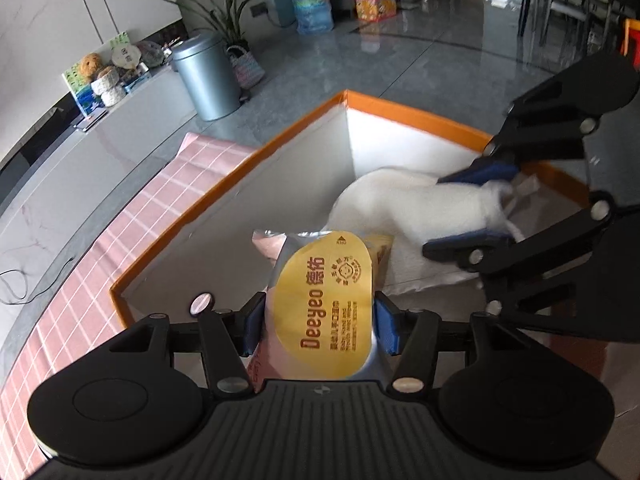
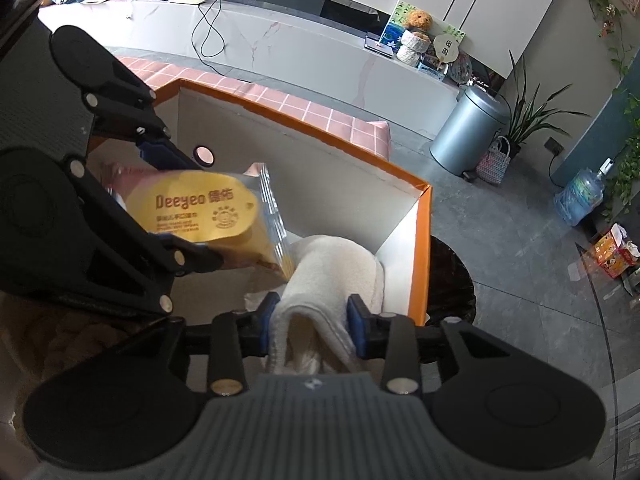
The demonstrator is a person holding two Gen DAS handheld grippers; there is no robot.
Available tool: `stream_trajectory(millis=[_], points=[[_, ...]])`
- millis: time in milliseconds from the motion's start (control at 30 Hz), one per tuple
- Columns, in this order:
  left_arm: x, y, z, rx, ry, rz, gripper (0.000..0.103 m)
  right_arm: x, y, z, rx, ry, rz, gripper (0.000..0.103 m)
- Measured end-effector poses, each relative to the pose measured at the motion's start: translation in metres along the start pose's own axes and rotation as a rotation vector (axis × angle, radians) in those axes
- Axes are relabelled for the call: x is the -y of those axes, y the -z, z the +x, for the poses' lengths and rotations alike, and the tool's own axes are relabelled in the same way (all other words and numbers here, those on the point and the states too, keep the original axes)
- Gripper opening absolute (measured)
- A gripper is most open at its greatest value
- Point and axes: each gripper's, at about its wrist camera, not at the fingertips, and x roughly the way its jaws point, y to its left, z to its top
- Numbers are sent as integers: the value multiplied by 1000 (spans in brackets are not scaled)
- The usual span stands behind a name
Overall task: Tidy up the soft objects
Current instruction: 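Open both tools to drop the packet and mitt into the box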
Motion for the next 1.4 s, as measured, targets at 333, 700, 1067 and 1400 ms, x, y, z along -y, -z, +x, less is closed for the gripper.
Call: stream_trajectory(millis=[333, 700, 1067, 1400], points=[[-4, 4, -17, 24, -18, -21, 68, -1, 0, -9, -9, -8, -1, 44], [2, 8, -43, 68, -37, -50, 68, -13, -3, 0, -106, -8, -3, 25], [-2, 24, -72, 102, -50, -149, 68, -42, 1, 8, -176, 47, -103, 35], [-2, 51, -108, 169, -75, -243, 70, -55, 12, -23, -110, 153, -152, 74]])
